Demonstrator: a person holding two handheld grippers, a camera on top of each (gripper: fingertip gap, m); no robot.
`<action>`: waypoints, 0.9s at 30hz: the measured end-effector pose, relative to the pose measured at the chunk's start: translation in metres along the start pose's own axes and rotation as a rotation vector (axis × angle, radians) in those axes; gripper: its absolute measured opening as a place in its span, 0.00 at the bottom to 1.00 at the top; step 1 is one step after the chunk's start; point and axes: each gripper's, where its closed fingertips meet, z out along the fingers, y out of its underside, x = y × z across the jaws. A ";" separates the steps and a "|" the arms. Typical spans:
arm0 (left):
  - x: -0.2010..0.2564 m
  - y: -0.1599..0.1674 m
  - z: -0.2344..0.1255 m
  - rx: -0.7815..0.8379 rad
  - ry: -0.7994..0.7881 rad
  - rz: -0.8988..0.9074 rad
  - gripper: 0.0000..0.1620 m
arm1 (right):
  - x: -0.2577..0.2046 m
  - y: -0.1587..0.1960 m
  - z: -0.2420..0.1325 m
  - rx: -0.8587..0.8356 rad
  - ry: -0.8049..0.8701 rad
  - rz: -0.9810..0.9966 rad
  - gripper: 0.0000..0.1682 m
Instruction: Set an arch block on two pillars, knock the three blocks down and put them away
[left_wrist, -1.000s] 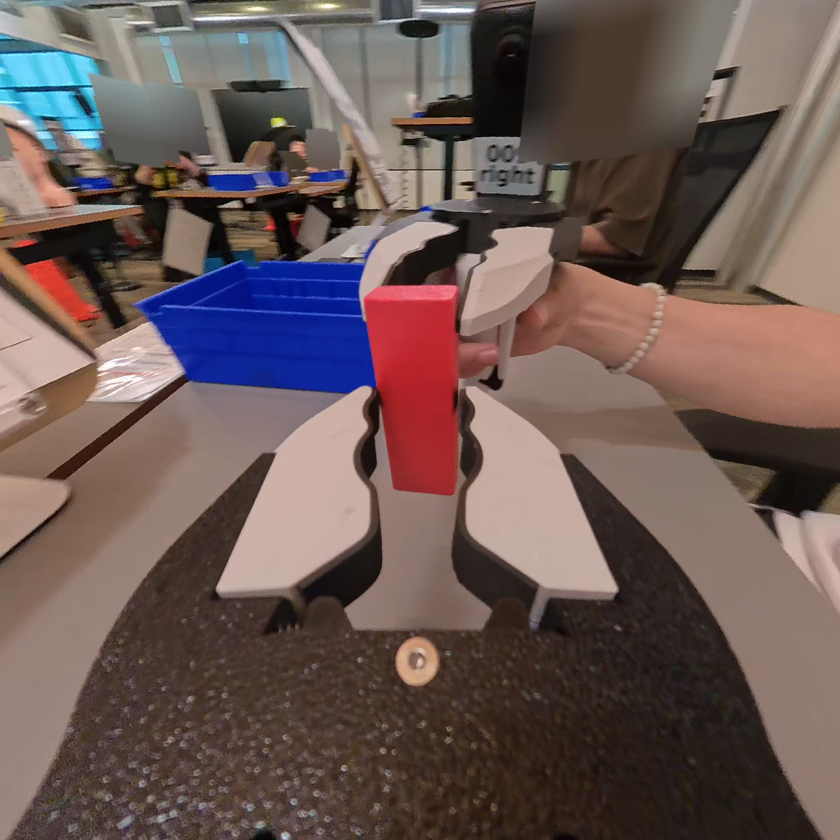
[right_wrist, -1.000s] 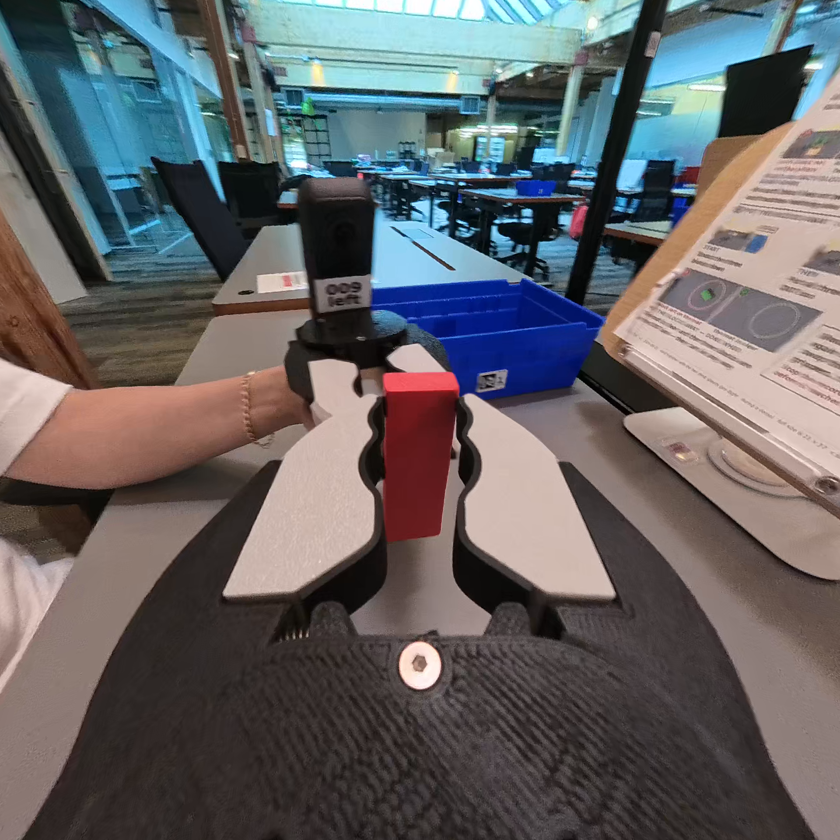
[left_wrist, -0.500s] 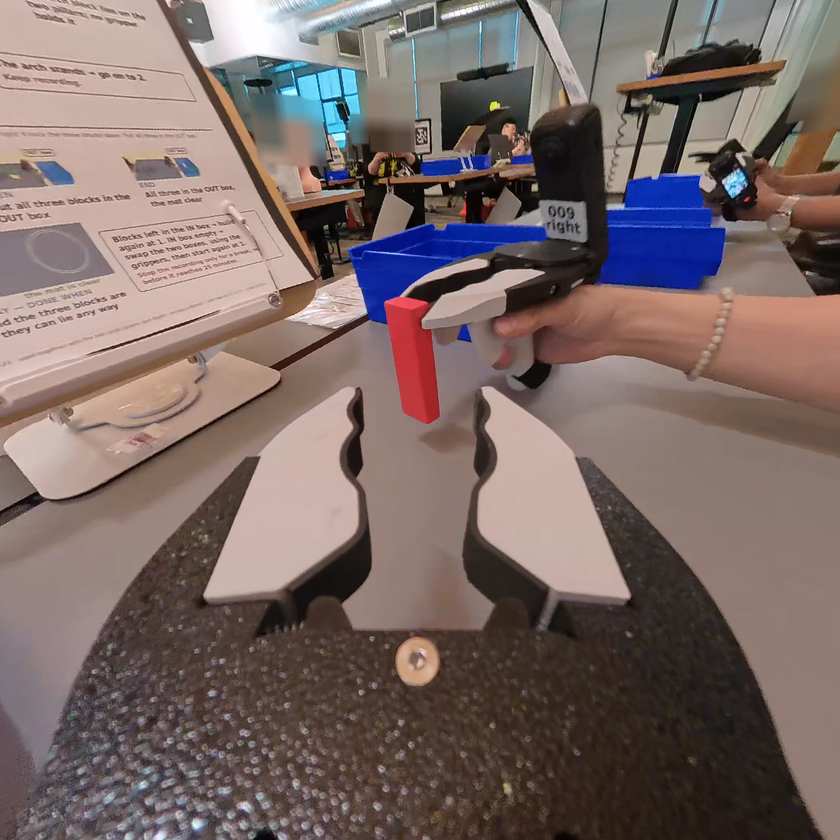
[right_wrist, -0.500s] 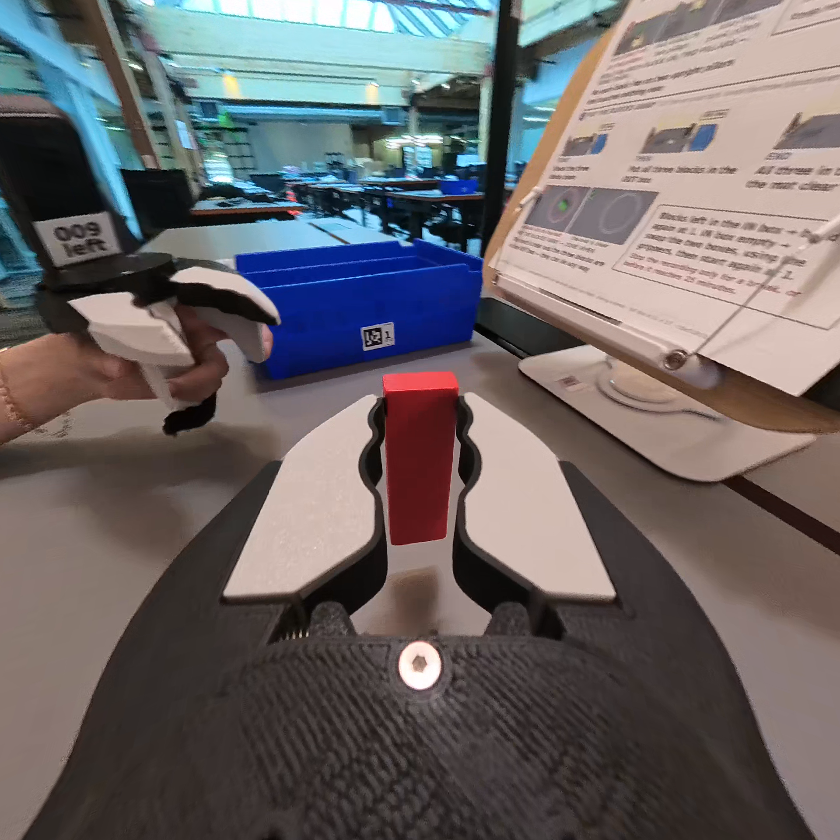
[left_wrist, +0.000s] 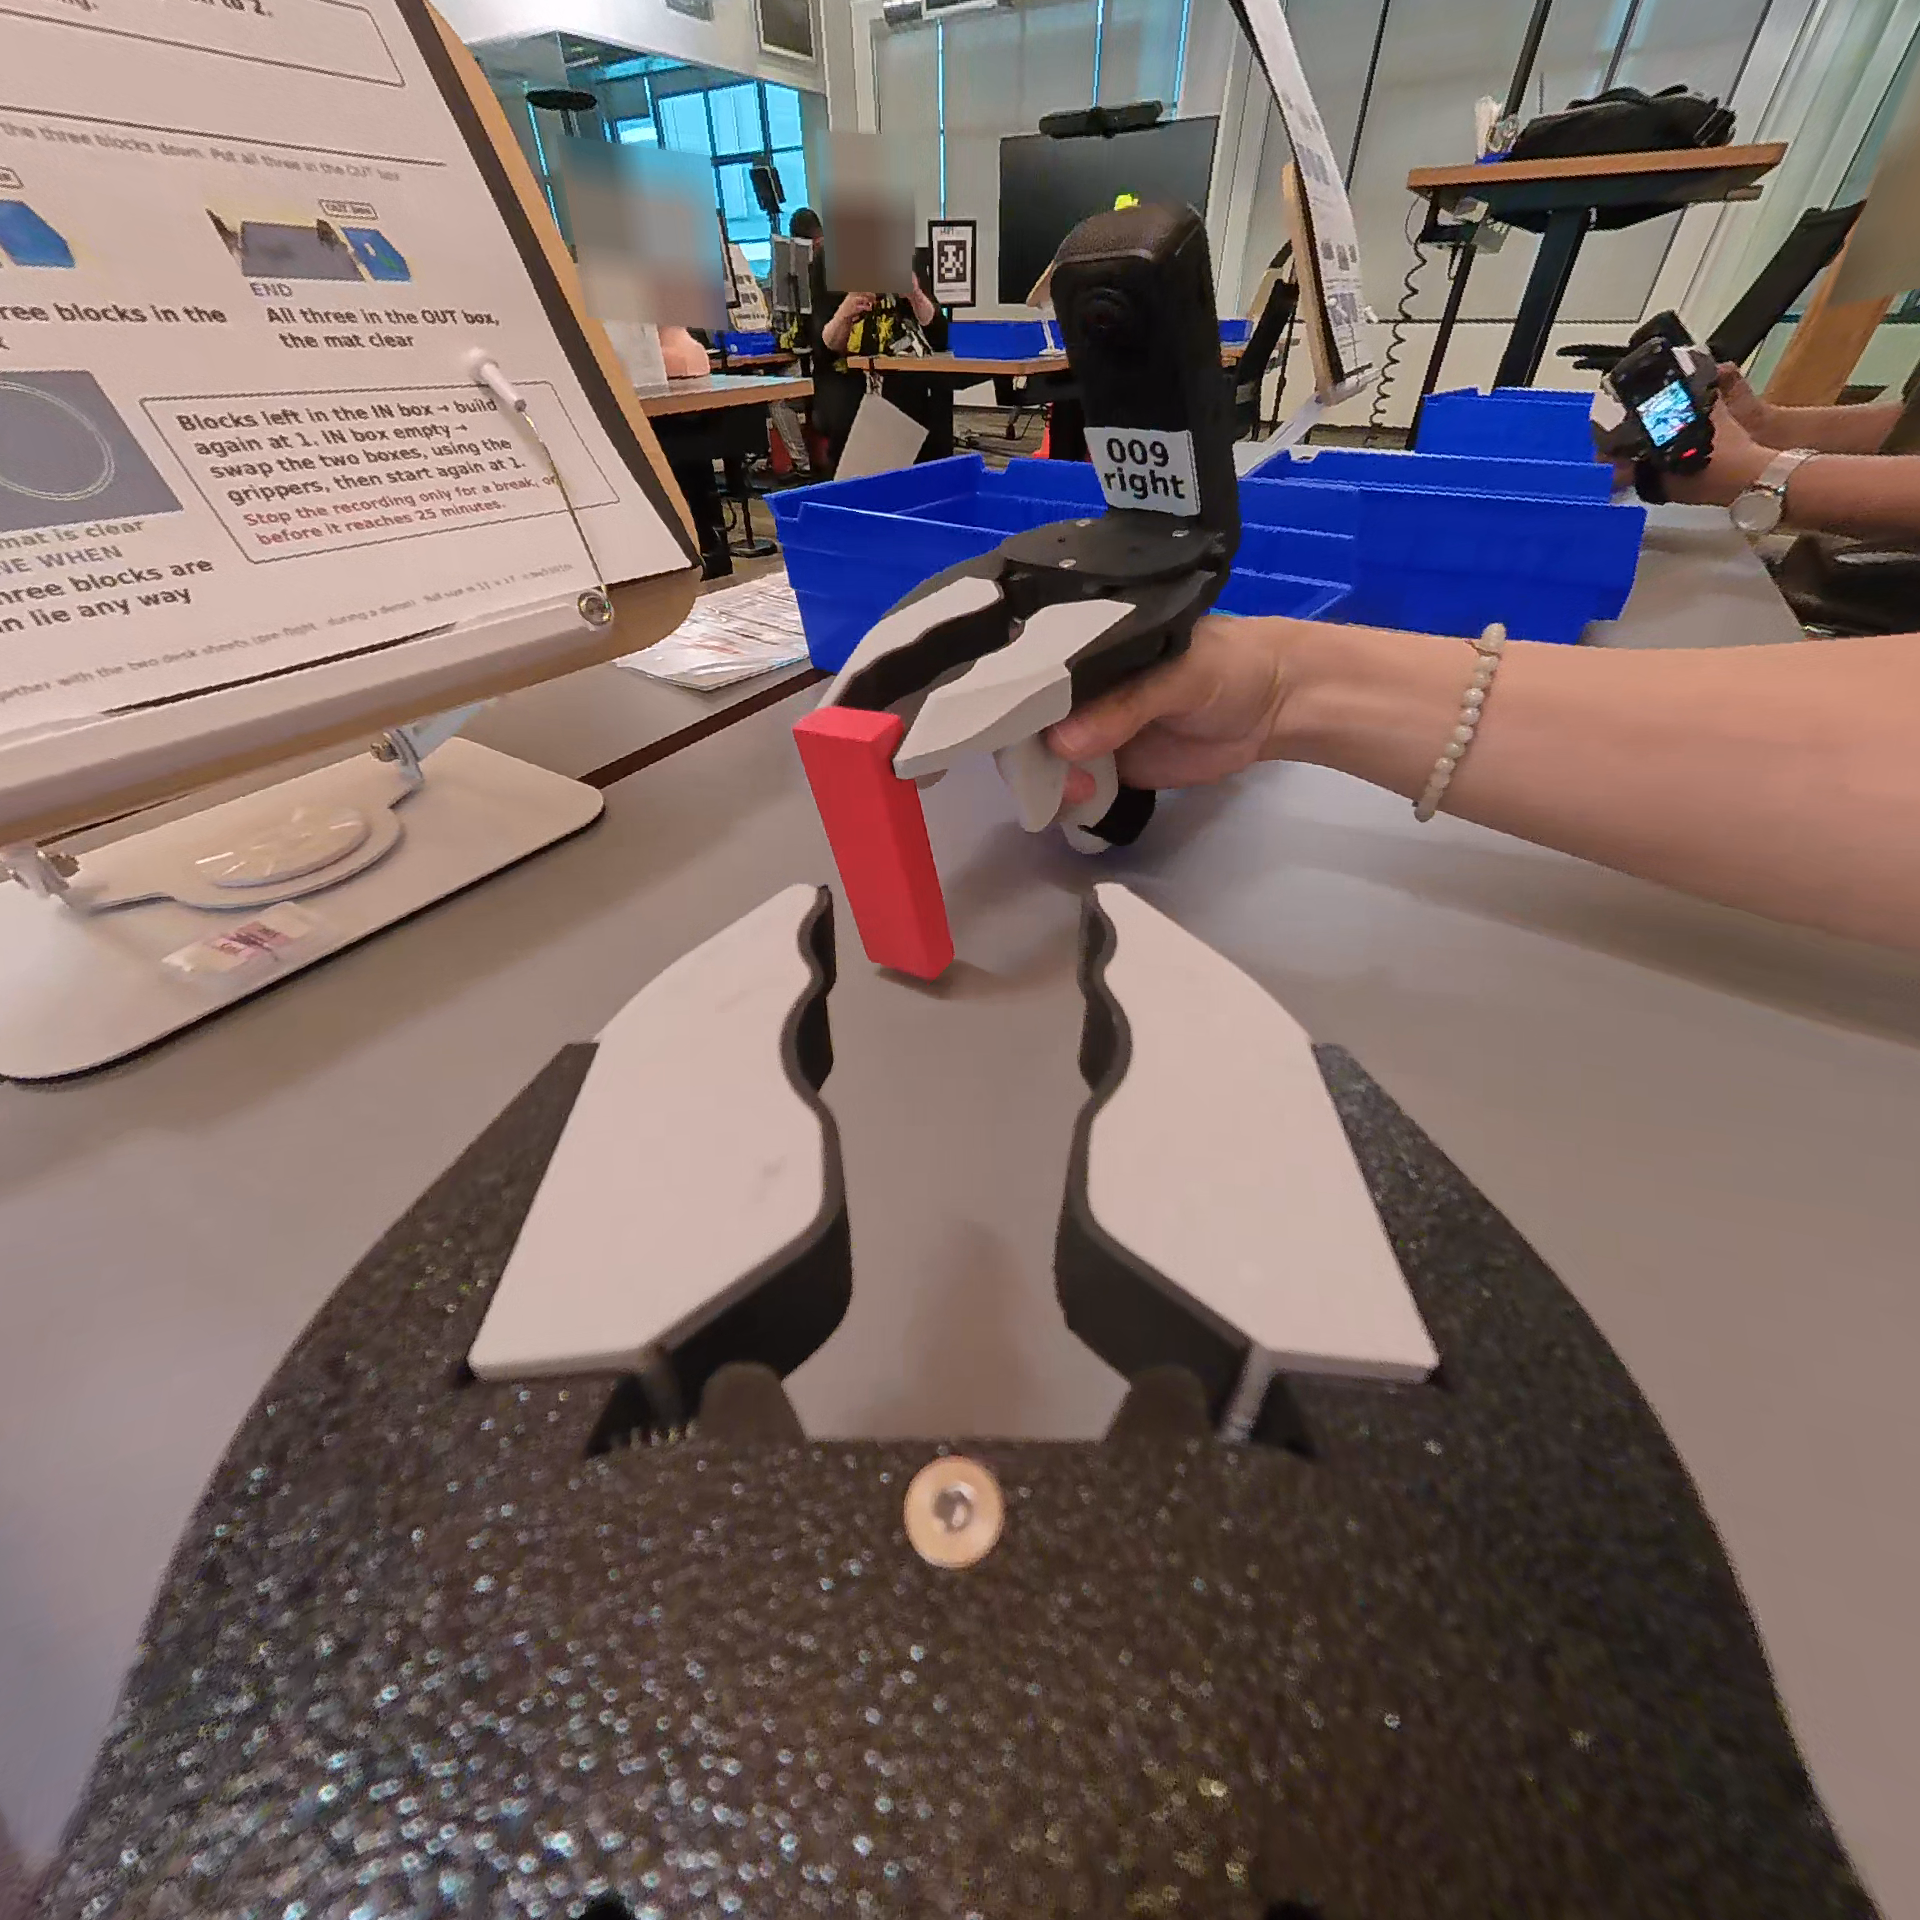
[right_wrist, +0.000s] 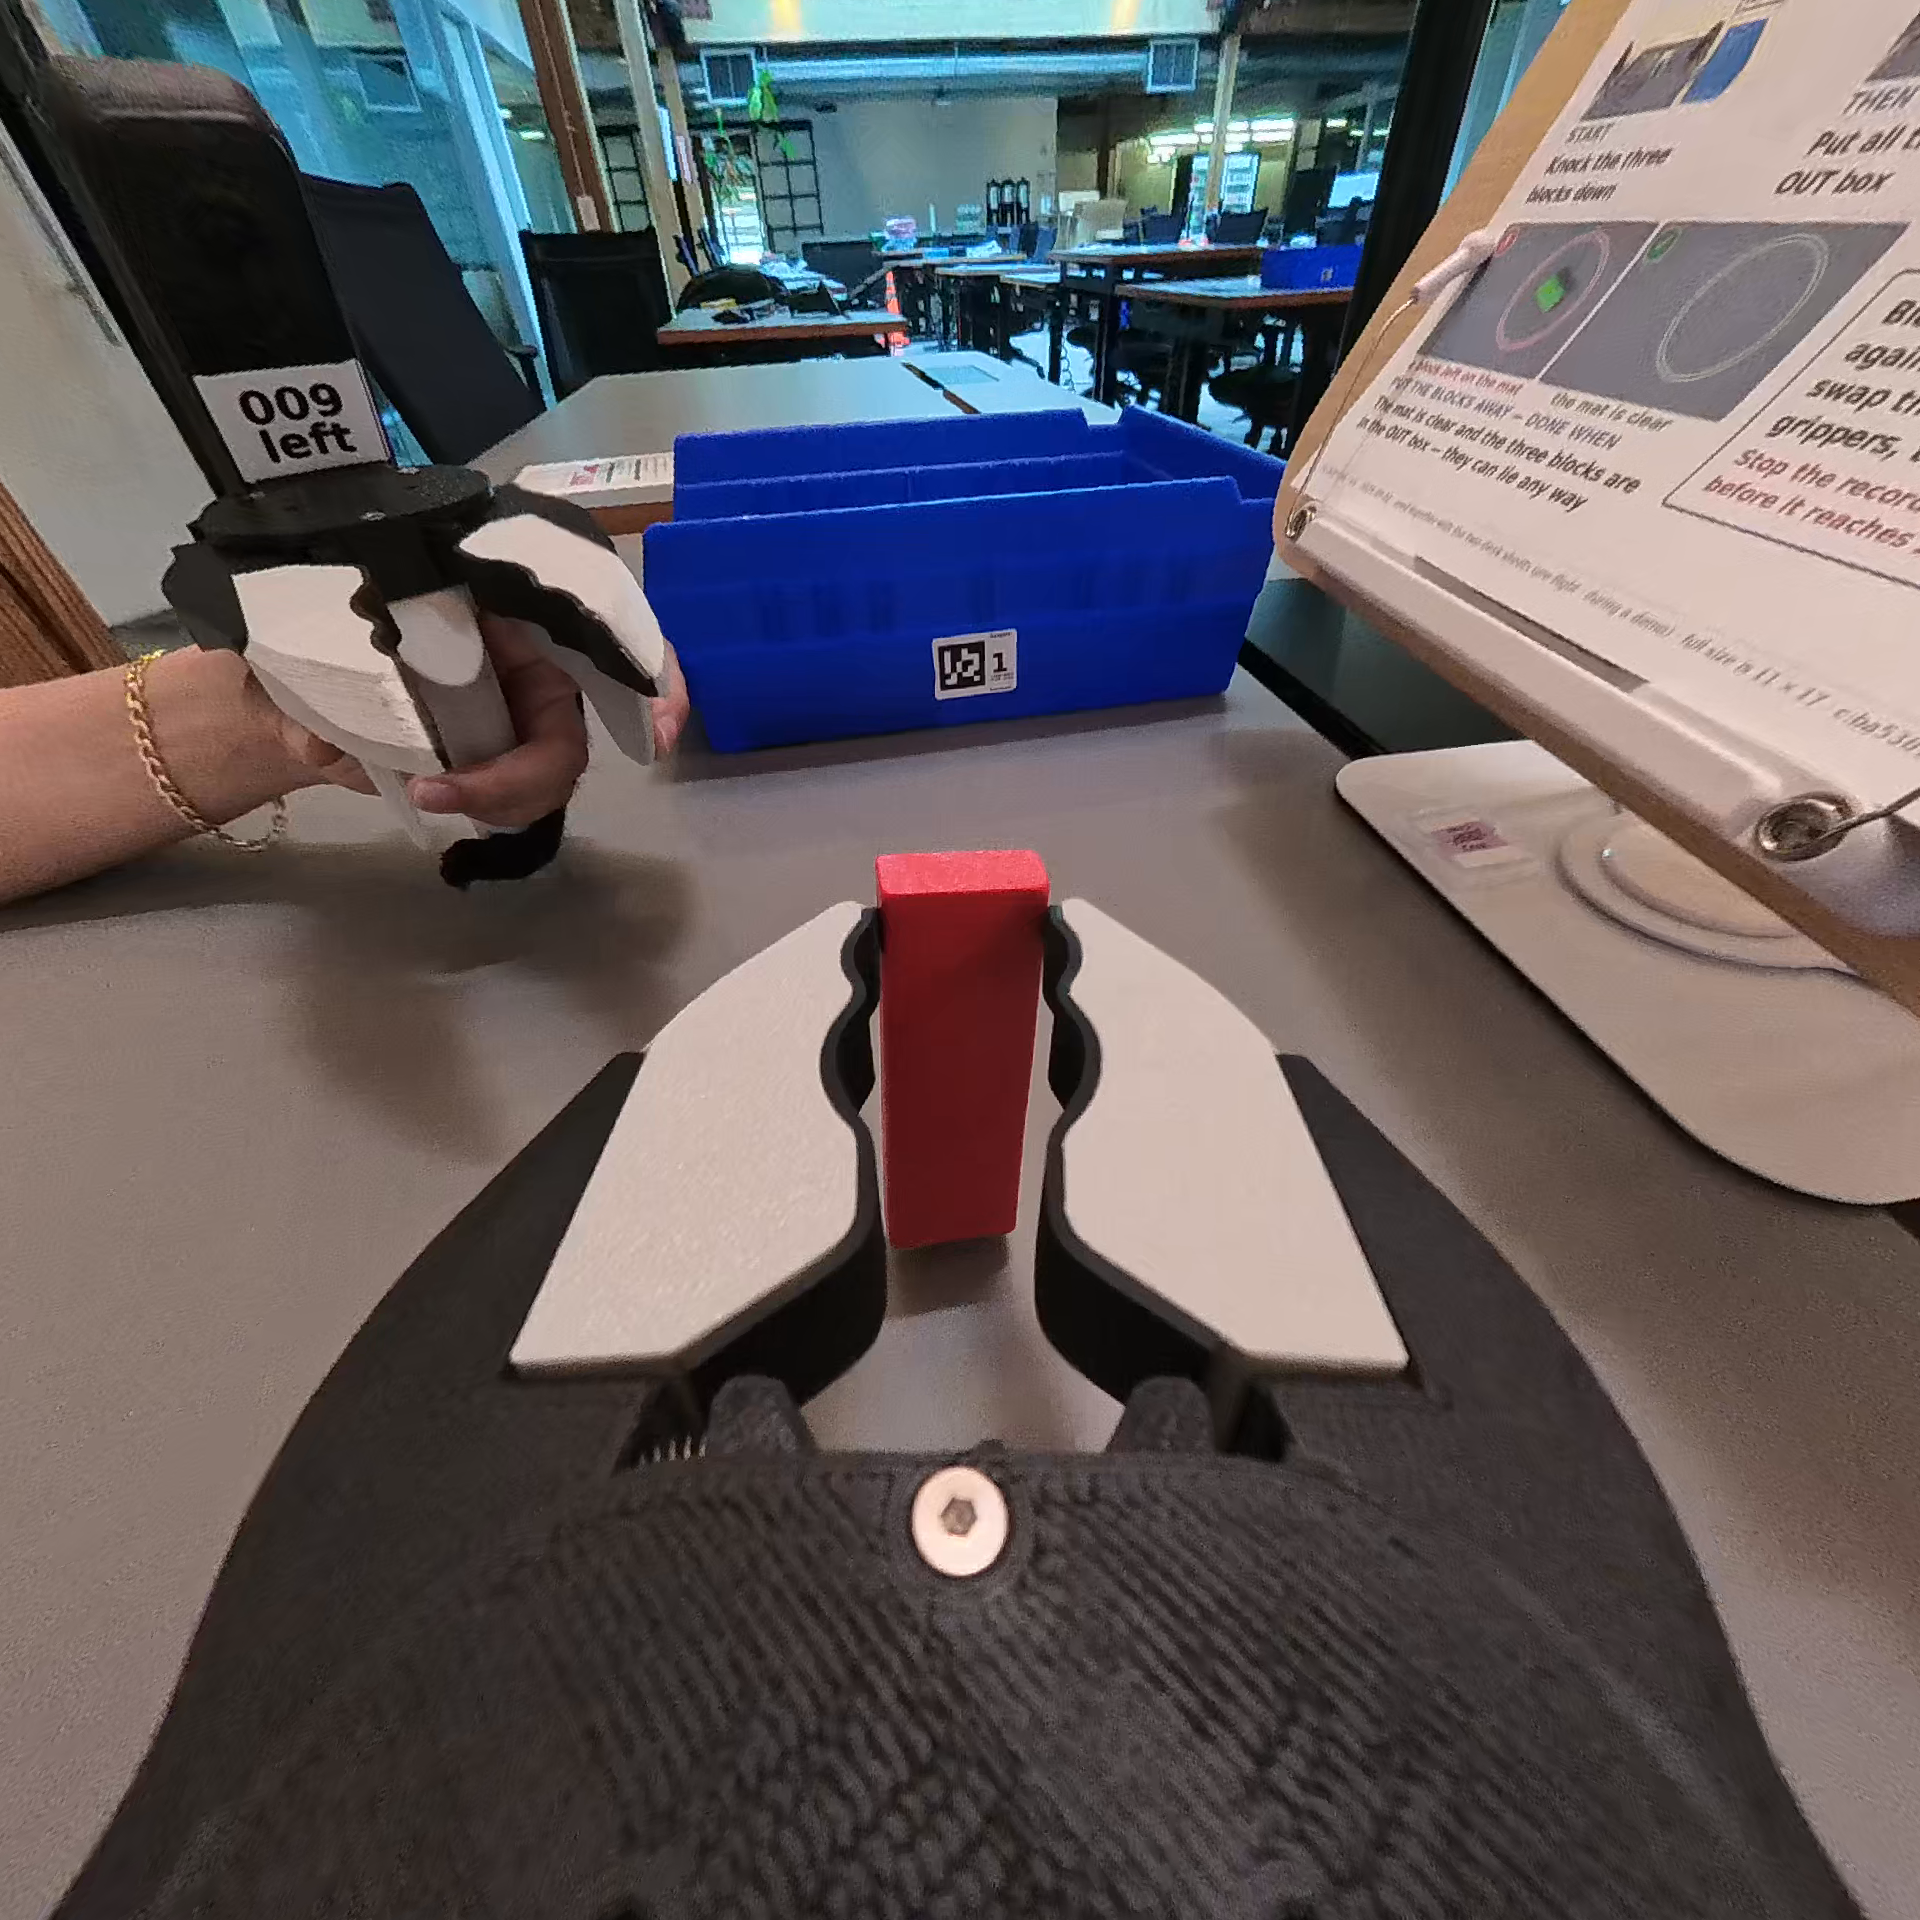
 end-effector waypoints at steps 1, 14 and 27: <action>0.000 0.000 0.000 0.001 0.001 -0.001 0.27 | 0.000 -0.001 0.000 0.013 0.001 0.005 0.18; 0.004 0.002 0.003 -0.010 0.023 -0.011 0.27 | 0.003 0.005 0.002 -0.028 0.031 -0.001 0.18; 0.003 -0.003 -0.001 0.011 0.027 -0.024 0.27 | 0.005 0.010 -0.009 -0.053 0.106 0.031 0.18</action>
